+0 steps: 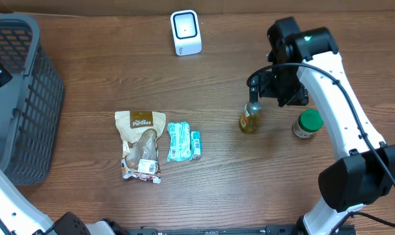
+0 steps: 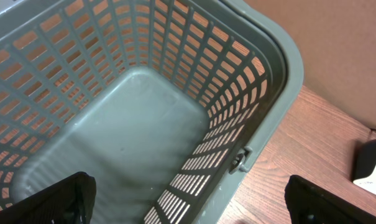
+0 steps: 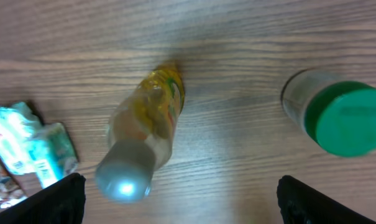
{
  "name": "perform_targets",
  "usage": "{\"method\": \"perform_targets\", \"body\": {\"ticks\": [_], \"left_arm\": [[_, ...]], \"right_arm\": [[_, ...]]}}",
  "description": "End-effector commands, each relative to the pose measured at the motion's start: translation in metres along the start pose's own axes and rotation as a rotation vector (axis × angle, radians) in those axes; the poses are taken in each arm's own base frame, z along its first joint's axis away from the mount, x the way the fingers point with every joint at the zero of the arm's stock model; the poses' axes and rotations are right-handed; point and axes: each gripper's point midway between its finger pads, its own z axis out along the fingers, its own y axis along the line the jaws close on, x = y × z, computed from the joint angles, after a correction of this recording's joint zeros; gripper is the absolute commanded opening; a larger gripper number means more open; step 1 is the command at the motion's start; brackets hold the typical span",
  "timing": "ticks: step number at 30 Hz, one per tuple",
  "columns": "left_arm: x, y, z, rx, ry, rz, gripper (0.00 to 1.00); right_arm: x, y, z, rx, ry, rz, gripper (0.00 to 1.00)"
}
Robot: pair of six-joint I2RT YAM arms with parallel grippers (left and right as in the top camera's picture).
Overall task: Scan the item barcode
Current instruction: 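Release the jar and move the right gripper over the yellow bottle, then lower the right gripper around the yellow bottle and close it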
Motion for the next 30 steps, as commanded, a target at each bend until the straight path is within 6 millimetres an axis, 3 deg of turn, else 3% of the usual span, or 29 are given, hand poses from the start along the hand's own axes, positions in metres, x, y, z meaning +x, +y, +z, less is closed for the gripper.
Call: {"method": "perform_targets", "body": {"ticks": [1,15,21,30], "left_arm": [[0.002,-0.002,0.004,0.012,0.009,-0.006,0.99],[0.002,-0.002,0.004,0.012,0.009,-0.006,1.0],[0.002,-0.002,0.004,0.012,0.009,-0.006,1.0],[0.002,-0.002,0.004,0.012,0.009,-0.006,1.0]], "right_arm": [[0.006,0.008,0.012,-0.045,0.021,-0.116,0.96],[-0.009,0.021,0.017,-0.099,-0.038,-0.16,0.94],[-0.004,0.035,0.018,-0.102,-0.039,-0.191,0.87],[-0.002,0.041,0.018,-0.104,-0.034,-0.105,0.86]]}}
